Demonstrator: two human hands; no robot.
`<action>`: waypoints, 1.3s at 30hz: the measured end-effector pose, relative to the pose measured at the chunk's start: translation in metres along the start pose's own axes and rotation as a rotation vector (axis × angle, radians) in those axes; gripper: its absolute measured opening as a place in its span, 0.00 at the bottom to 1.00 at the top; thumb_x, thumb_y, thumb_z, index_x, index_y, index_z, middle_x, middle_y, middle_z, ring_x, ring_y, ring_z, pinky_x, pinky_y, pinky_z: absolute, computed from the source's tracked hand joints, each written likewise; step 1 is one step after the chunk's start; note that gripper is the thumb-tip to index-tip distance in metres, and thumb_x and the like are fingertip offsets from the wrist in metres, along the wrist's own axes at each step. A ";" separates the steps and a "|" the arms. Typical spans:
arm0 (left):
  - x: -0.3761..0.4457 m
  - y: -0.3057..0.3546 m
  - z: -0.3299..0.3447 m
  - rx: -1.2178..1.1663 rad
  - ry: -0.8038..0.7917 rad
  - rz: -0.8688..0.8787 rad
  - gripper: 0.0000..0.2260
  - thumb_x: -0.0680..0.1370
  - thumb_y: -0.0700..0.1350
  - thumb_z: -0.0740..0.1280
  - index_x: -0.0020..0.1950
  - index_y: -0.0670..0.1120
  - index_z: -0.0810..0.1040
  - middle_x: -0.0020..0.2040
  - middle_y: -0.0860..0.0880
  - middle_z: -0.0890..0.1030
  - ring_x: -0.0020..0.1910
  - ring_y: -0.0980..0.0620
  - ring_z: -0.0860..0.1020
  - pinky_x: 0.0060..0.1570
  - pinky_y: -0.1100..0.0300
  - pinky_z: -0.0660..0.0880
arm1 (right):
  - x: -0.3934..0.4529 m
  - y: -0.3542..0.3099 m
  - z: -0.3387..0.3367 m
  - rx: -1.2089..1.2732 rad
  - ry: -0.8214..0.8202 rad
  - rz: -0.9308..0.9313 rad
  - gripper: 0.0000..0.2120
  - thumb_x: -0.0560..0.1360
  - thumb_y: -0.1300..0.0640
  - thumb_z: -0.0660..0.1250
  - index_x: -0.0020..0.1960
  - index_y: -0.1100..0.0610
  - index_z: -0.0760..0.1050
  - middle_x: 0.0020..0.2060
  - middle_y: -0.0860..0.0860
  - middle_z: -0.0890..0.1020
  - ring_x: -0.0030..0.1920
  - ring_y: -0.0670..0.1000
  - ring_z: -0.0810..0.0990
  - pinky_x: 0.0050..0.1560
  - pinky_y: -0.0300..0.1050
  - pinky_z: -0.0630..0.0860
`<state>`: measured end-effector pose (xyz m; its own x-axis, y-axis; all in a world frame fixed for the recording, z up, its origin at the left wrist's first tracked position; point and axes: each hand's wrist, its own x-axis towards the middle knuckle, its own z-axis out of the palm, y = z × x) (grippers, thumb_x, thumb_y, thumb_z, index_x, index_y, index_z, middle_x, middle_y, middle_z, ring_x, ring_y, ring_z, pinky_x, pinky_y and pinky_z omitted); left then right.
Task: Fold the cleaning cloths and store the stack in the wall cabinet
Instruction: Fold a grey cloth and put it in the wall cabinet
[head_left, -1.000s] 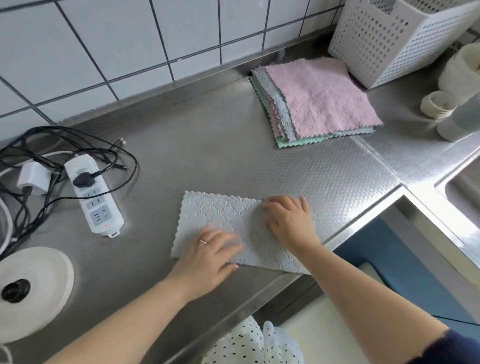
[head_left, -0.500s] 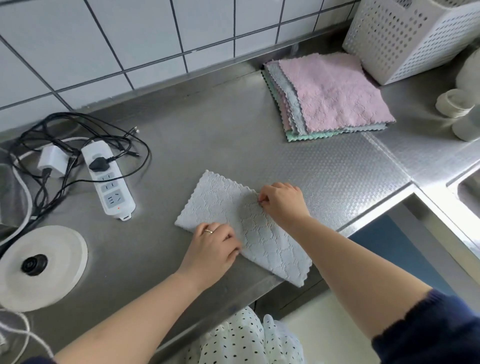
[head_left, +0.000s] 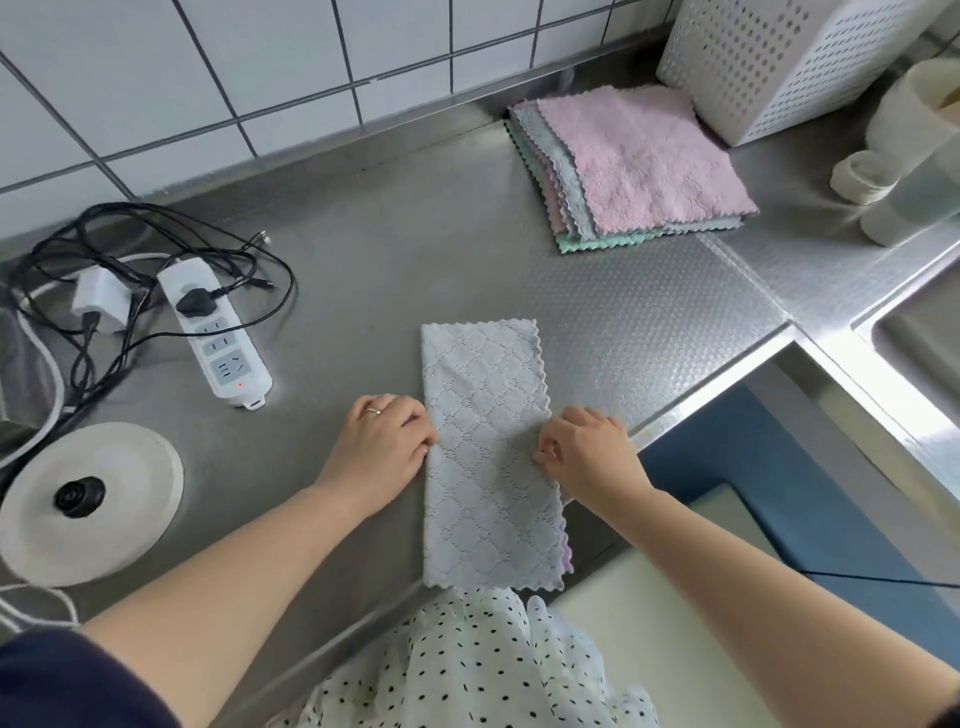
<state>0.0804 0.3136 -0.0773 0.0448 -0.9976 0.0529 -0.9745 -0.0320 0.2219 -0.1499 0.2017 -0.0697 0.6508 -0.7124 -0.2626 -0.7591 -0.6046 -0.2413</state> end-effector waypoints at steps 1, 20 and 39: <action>-0.004 0.000 0.000 -0.013 0.013 0.058 0.08 0.67 0.40 0.73 0.41 0.52 0.80 0.45 0.54 0.79 0.48 0.50 0.77 0.54 0.58 0.63 | -0.005 0.002 0.001 -0.021 0.046 -0.062 0.07 0.75 0.48 0.66 0.51 0.50 0.77 0.51 0.47 0.77 0.55 0.52 0.75 0.58 0.48 0.71; -0.047 -0.009 0.004 -0.041 -0.215 0.441 0.16 0.75 0.53 0.57 0.58 0.55 0.79 0.61 0.57 0.78 0.63 0.57 0.74 0.68 0.52 0.57 | -0.049 0.021 0.016 -0.058 0.081 -0.471 0.15 0.76 0.50 0.60 0.60 0.48 0.77 0.61 0.46 0.79 0.65 0.48 0.74 0.69 0.55 0.65; 0.056 0.026 -0.012 -1.006 -0.037 -0.671 0.36 0.77 0.44 0.65 0.76 0.56 0.46 0.65 0.38 0.71 0.59 0.44 0.74 0.60 0.53 0.71 | 0.082 -0.010 -0.028 0.513 0.001 0.358 0.15 0.81 0.50 0.52 0.44 0.58 0.69 0.35 0.49 0.73 0.37 0.51 0.72 0.33 0.43 0.64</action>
<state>0.0606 0.2580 -0.0566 0.4541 -0.8024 -0.3872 -0.1522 -0.4981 0.8537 -0.0892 0.1397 -0.0626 0.3570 -0.8394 -0.4098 -0.8269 -0.0800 -0.5566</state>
